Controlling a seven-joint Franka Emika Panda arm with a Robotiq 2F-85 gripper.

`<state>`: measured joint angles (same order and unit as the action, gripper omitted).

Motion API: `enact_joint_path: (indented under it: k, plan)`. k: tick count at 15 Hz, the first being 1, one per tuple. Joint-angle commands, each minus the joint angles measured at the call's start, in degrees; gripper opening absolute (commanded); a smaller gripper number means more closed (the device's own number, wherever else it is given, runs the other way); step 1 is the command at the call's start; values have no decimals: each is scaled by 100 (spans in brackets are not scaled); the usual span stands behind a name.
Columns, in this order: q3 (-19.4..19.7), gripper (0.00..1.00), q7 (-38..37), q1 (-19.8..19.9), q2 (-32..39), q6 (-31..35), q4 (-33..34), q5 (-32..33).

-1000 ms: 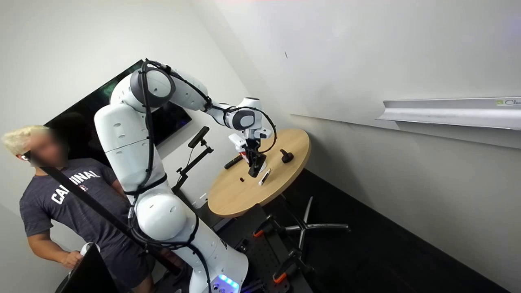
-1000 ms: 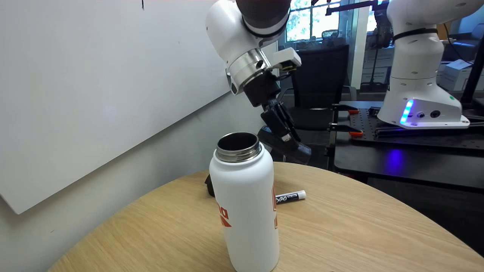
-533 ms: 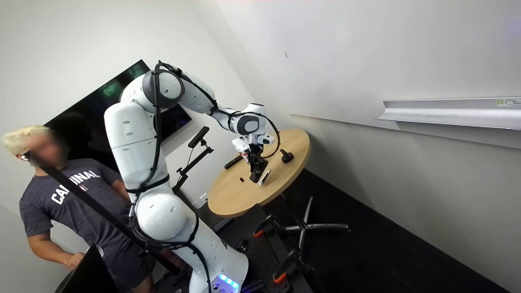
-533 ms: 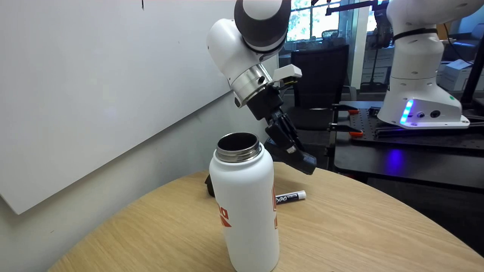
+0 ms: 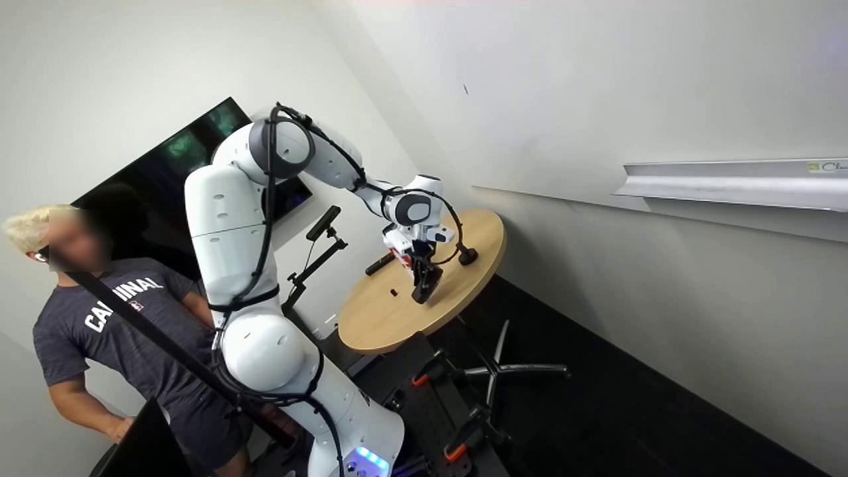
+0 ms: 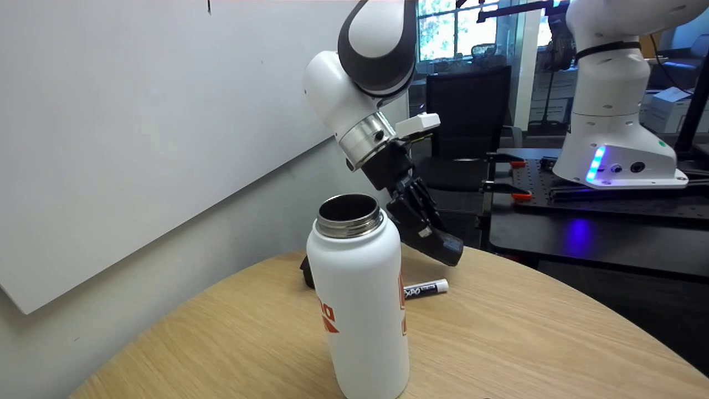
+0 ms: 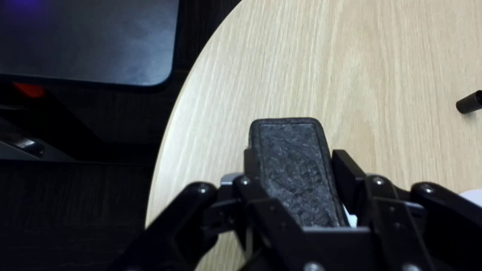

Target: Use the black eraser to wipe the whiteboard and set it down on the table

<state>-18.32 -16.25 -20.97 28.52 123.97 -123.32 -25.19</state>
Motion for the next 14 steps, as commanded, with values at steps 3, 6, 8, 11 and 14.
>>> enact_joint_path:
  k: [3, 6, 8, 11, 14]
  plan:
    - [128, 78, -365, -76, 119, -172, 187, 72]
    - [135, 99, -524, -119, 11, -179, 164, 109]
    - [134, 100, -689, -175, -180, -142, 50, 134]
    - [114, 100, -994, -291, -723, 97, -359, 161]
    - [73, 100, -1388, -404, -1610, 431, -995, 211]
